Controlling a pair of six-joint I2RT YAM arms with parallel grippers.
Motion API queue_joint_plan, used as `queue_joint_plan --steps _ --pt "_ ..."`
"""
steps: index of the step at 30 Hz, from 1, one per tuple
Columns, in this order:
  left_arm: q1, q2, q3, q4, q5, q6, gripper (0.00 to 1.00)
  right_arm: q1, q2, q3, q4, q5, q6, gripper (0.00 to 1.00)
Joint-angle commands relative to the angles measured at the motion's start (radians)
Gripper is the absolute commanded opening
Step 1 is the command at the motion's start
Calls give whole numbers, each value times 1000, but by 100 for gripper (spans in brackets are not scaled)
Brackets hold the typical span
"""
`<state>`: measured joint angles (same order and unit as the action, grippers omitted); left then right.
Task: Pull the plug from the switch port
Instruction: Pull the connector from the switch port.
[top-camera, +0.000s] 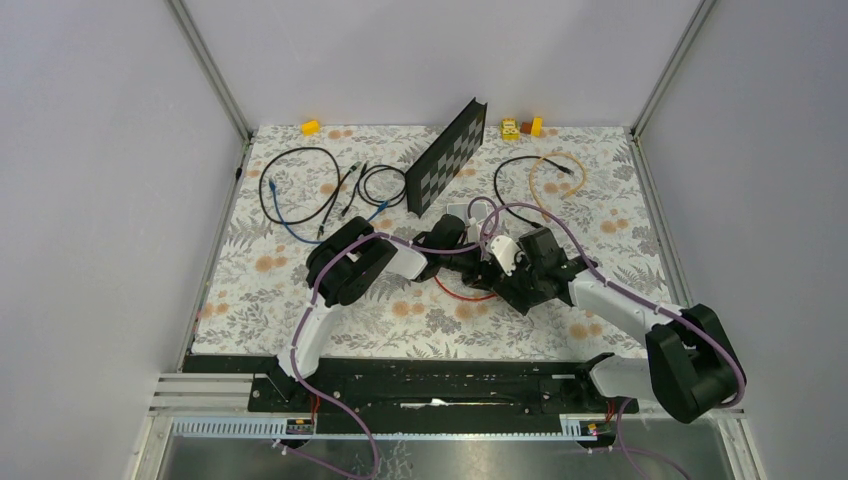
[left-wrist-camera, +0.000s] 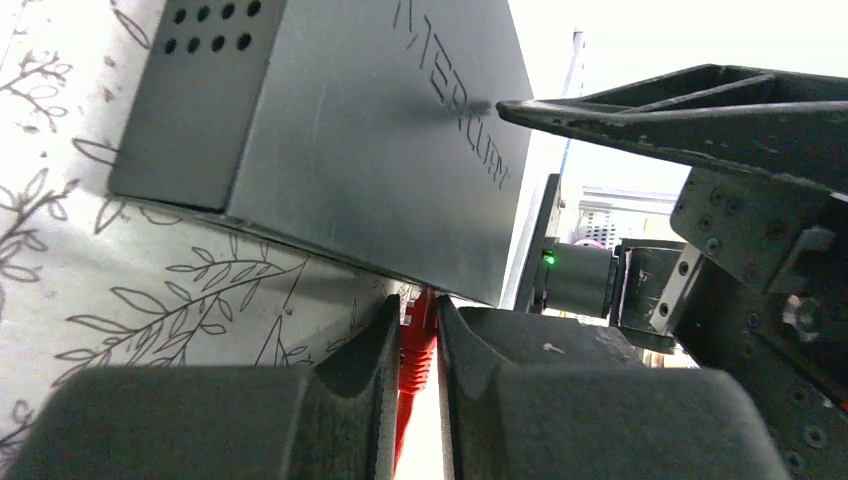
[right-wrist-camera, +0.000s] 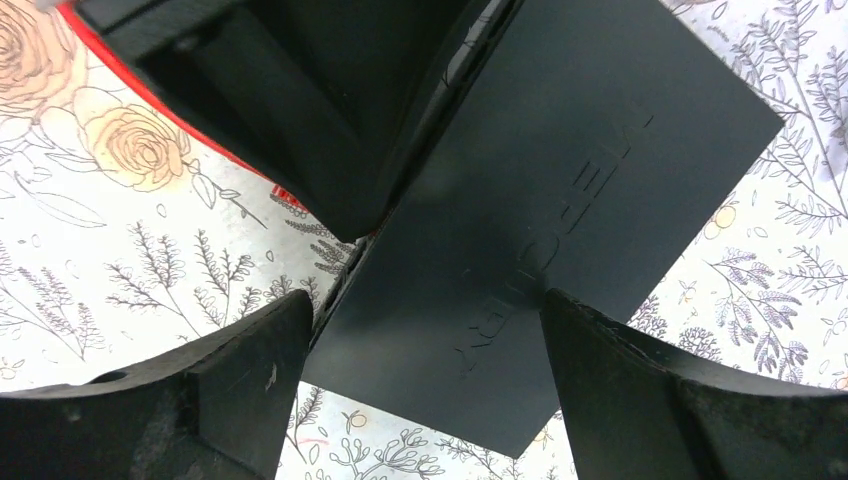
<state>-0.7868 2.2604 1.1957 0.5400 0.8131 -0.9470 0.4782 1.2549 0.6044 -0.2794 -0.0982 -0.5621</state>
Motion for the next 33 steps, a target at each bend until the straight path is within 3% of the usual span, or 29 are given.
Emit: queue_joint_plan --steps 1,24,33 --pt "34 30 -16 -40 -40 19 0 8 46 17 37 37 26 91" --pt "38 11 -29 -38 -48 31 0 9 67 29 29 137 44 85" --pt "39 2 -63 31 -42 9 0 5 113 9 47 157 45 84"
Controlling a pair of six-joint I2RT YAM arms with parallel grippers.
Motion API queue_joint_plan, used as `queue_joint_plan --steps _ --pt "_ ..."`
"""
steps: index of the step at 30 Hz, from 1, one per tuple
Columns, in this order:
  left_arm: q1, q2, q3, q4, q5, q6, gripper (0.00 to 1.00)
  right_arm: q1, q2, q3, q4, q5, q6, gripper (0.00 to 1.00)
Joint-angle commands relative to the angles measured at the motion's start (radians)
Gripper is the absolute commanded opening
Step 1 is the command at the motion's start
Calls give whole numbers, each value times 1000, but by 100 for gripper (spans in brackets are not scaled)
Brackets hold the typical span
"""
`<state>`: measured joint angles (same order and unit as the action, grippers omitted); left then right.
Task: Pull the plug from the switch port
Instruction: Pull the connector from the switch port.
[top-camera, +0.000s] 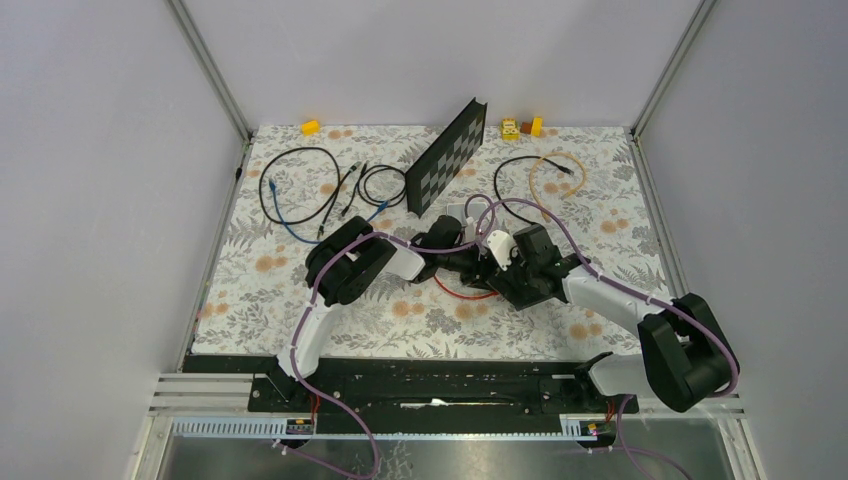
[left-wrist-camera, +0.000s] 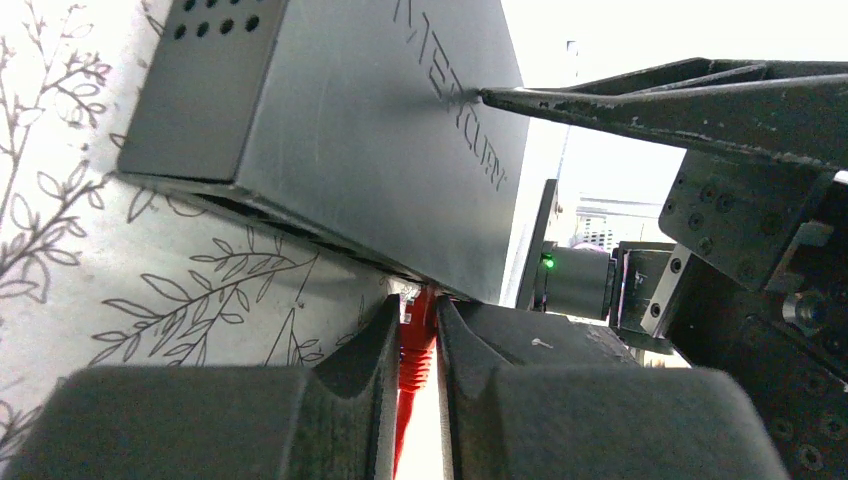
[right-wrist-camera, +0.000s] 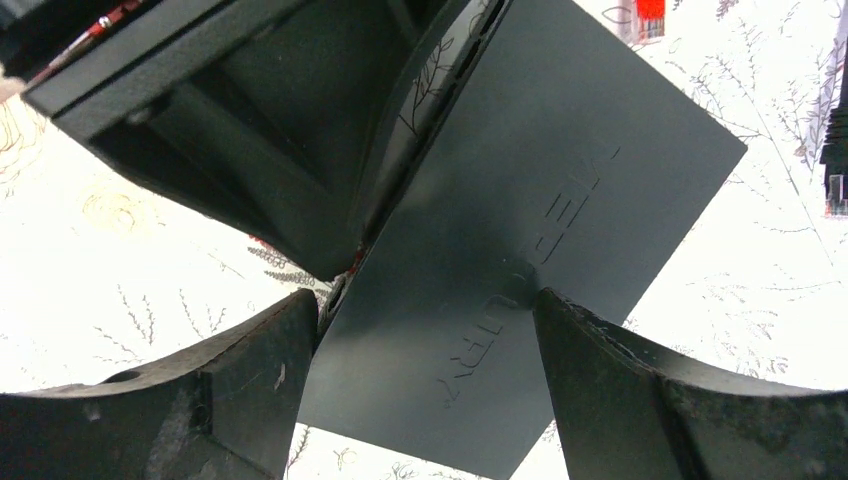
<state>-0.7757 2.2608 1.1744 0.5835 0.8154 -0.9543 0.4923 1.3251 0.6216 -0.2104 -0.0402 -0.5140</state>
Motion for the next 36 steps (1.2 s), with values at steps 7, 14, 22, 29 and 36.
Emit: queue_joint_plan --steps 7,14,22,29,36 --pt "27 -7 -38 8 -41 8 0 -37 40 -6 -18 99 9 83" --pt "31 -19 -48 24 -41 9 0 -93 48 3 -22 56 20 82" --pt "33 -24 -46 28 -37 8 0 -120 58 6 -28 42 22 82" --pt "38 -31 -59 44 -35 10 0 -135 67 6 -34 17 23 81" --pt "38 -43 -62 34 -37 29 0 -141 88 6 -33 35 14 79"
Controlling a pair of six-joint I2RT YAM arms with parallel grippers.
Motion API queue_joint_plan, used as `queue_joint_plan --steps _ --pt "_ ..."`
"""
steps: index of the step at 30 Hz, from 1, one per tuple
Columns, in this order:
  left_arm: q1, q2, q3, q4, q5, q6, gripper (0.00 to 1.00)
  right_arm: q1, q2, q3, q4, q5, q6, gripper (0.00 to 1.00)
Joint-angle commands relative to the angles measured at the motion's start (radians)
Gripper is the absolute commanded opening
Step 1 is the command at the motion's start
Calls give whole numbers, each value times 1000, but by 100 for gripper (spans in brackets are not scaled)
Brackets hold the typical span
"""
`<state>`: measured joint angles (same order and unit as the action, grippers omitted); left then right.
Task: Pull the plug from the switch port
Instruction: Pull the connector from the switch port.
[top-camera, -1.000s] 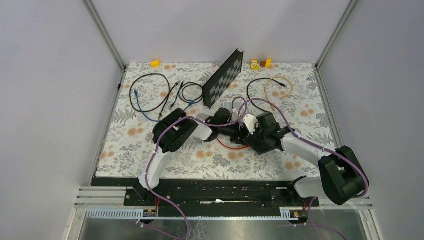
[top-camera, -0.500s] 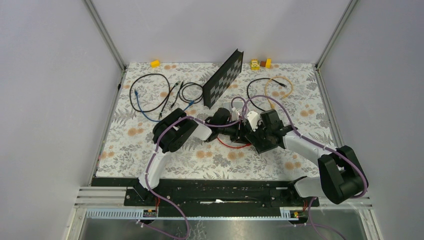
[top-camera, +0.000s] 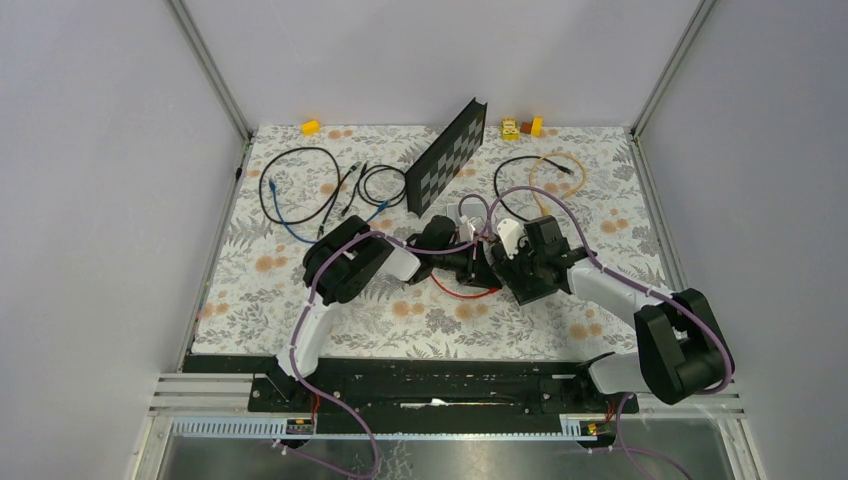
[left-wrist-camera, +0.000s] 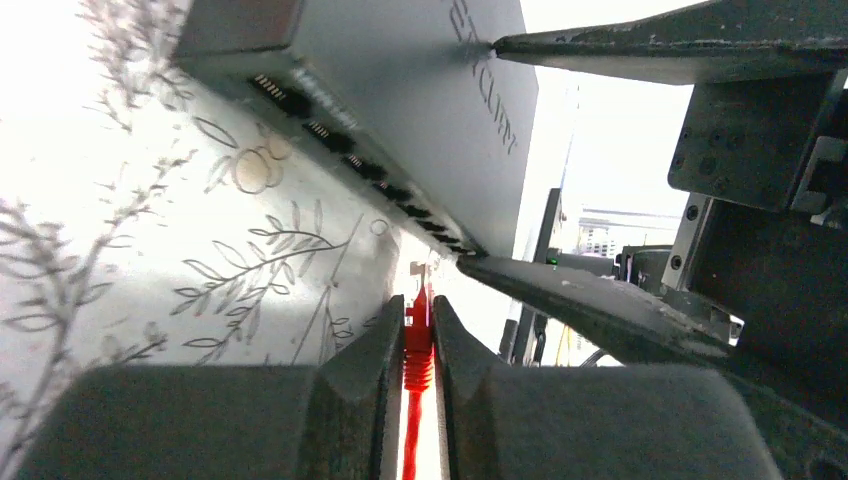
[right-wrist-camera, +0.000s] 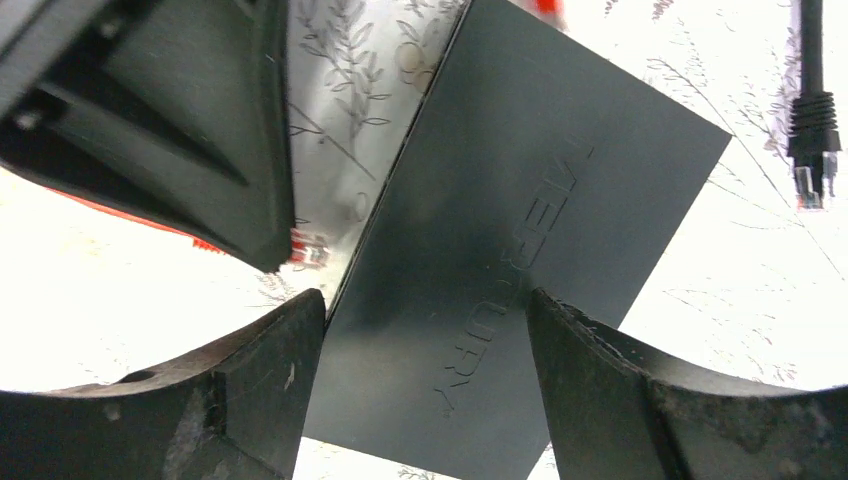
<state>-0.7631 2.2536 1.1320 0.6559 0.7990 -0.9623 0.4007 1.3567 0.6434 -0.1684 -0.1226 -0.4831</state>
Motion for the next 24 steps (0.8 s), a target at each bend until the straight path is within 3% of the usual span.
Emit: queue_joint_plan --steps 1,8,16,24 --pt "26 -38 -16 -52 -23 50 0 -49 62 -15 -75 118 -18 79" --pt "28 -44 -11 -75 -32 69 0 -61 57 -7 -87 124 -15 78" --pt "28 -83 -1 -123 -32 151 0 -120 -4 55 -166 -67 -33 84" --pt "28 -149 4 -218 -42 296 27 -180 -62 125 -246 -164 -76 85"
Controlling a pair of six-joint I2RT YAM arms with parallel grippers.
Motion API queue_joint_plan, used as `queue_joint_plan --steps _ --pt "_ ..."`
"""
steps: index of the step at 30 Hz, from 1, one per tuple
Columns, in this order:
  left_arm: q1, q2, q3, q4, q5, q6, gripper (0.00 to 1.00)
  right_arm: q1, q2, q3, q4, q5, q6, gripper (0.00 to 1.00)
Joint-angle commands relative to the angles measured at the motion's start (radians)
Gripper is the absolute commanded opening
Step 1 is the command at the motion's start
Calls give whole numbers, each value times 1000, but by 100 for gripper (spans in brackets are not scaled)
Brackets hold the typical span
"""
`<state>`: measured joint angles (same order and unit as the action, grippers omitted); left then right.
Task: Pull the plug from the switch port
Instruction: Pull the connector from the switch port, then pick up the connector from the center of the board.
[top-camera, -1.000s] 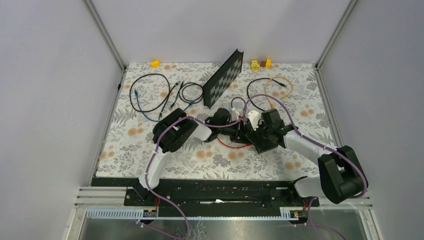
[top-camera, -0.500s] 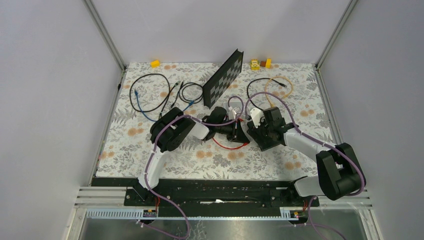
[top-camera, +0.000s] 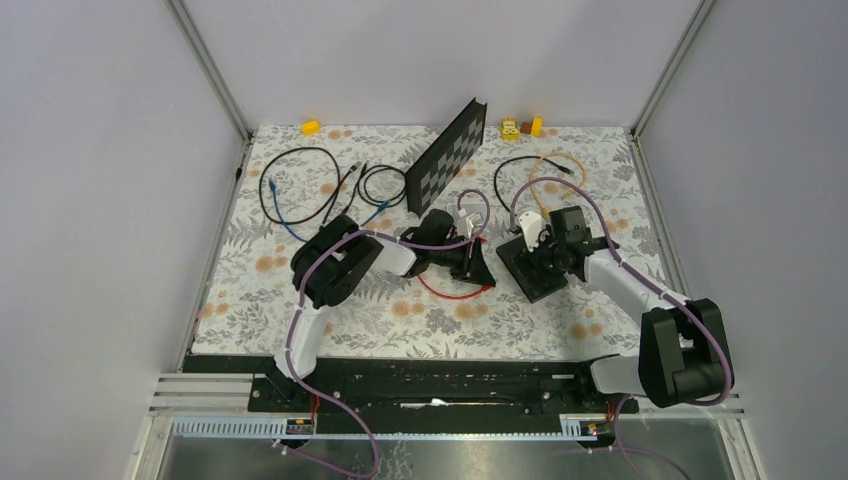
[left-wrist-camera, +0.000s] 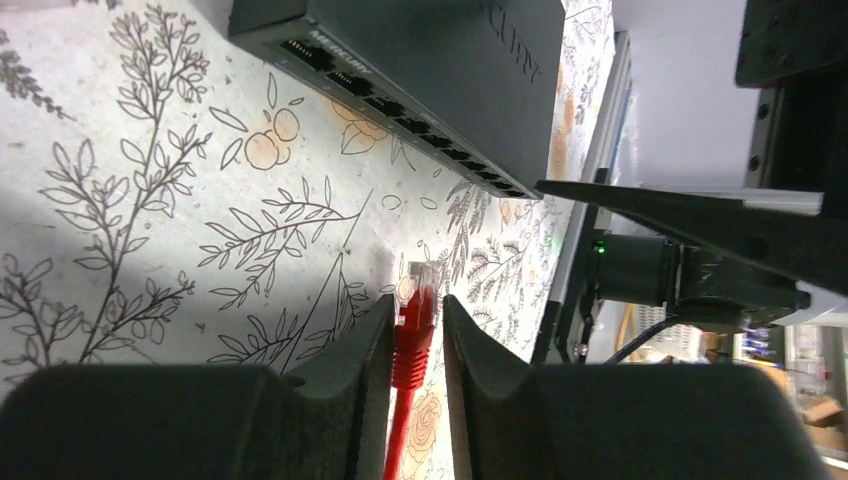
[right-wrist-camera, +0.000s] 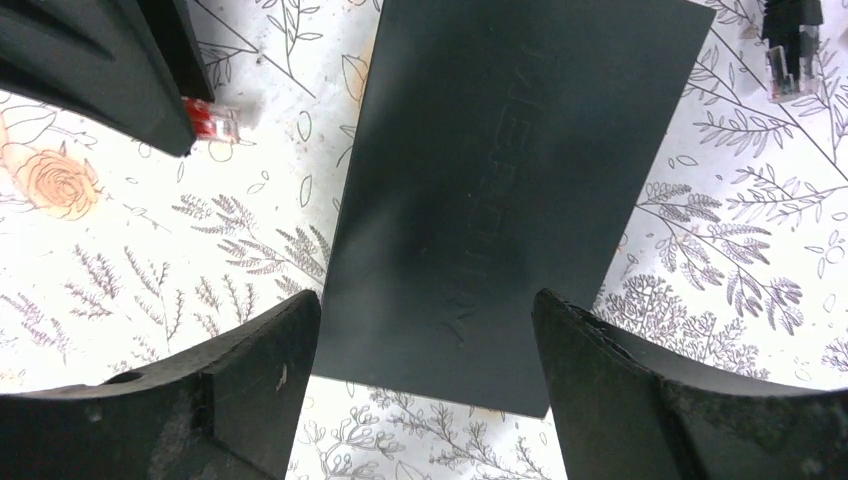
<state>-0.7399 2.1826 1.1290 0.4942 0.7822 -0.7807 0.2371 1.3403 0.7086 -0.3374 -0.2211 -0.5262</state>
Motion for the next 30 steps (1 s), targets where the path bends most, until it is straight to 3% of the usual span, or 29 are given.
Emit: queue_joint_plan --steps 1,4,9,21,26,30 --pt "5 -87 9 -77 -29 135 33 -17 -50 64 -84 -70 -32 85" --pt "5 -117 14 -130 -40 194 48 -18 -63 72 -97 -80 -31 85" --pt "7 -209 4 -217 -76 335 64 -18 -98 101 -119 -126 -25 85" --pt "57 -557 -133 -435 -219 707 82 31 -77 157 -103 -205 -2 81" --pt "161 -749 -222 -505 -244 815 91 182 -47 148 -26 -142 26 81" --pt "348 -878 -274 -576 -188 841 98 303 21 157 54 -125 94 81"
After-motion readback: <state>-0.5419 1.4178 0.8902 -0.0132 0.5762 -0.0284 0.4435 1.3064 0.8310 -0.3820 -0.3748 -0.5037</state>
